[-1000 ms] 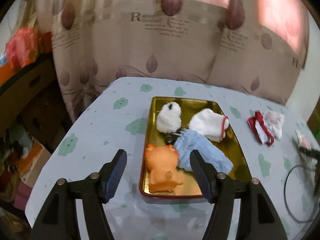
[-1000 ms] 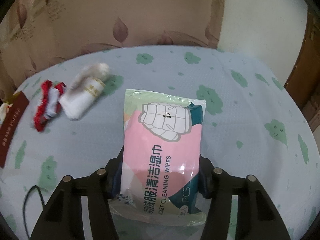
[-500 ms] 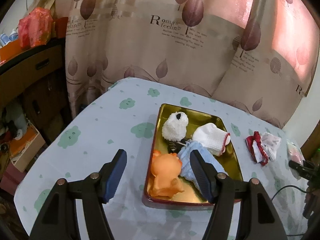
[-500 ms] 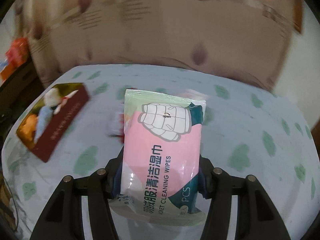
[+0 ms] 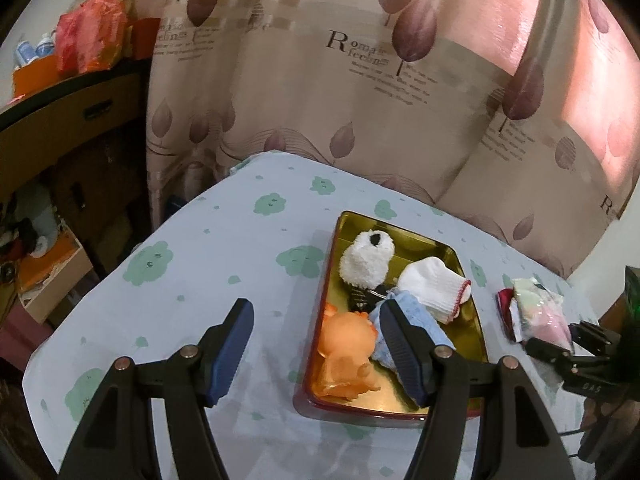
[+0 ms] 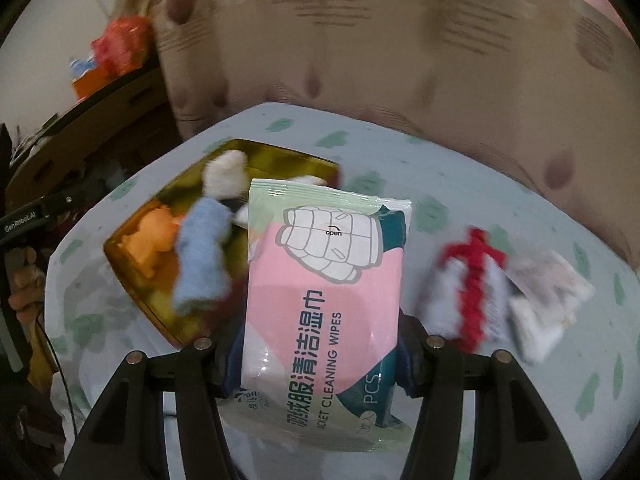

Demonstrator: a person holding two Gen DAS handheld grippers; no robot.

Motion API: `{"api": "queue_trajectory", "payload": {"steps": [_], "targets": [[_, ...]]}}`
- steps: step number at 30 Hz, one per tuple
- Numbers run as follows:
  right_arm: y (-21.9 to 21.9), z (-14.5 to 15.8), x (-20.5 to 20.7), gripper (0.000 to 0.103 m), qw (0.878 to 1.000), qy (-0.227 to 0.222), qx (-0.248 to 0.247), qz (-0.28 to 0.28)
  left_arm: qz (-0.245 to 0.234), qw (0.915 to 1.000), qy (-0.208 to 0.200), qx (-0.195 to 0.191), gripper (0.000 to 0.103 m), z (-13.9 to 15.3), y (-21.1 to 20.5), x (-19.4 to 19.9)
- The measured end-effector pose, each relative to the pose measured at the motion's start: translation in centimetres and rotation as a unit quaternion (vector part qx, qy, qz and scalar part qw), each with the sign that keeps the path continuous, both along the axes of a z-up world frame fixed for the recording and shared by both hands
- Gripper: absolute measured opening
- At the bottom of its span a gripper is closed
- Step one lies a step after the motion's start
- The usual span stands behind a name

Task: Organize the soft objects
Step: 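Carry the pink wet-wipes pack into the tin box and open the right tool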

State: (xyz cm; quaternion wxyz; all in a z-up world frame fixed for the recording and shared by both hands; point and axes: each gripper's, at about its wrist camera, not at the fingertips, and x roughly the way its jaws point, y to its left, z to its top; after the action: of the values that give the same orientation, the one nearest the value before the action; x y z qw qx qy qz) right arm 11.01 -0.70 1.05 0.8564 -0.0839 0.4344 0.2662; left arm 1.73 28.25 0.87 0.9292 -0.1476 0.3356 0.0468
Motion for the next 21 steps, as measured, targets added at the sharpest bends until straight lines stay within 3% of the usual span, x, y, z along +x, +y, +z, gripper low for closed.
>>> {"api": "queue_trajectory", "payload": {"steps": [10, 21], "targets": [[8.3, -0.5, 2.6, 0.055, 0.998, 0.000, -0.034, 0.051, 0.000, 0.9999, 0.010, -0.014, 0.067, -0.4, 0.4, 0.2], [11.9, -2.2, 4.0, 0.059, 0.996, 0.013, -0.061, 0.061, 0.005, 0.9996, 0.004, -0.029, 0.067, -0.3, 0.8, 0.2]]}}
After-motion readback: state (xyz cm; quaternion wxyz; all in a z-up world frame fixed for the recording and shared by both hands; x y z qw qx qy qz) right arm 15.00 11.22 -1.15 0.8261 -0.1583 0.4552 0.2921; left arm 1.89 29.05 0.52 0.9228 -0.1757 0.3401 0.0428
